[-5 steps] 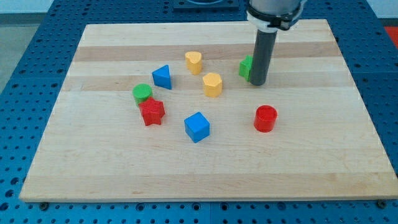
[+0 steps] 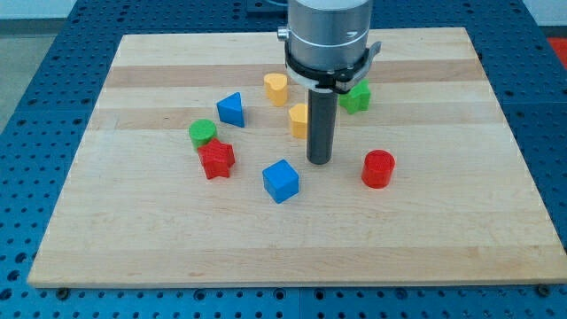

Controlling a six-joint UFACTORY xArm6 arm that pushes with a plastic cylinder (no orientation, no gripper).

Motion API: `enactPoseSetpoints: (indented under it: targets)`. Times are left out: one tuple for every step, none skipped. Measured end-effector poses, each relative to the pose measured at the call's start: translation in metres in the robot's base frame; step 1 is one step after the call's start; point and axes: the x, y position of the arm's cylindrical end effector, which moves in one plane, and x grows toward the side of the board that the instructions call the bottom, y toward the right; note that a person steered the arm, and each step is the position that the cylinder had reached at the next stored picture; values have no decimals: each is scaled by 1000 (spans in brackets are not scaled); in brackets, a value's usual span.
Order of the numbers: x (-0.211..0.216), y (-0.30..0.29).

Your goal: Push the yellow hexagon closer to the yellow heart

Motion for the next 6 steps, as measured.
enactPoseSetpoints:
  targets:
    - [-6, -1]
    - [-35, -5]
    - [-56, -6]
    - [-56, -8]
    - [-38, -14]
    - [-39, -37]
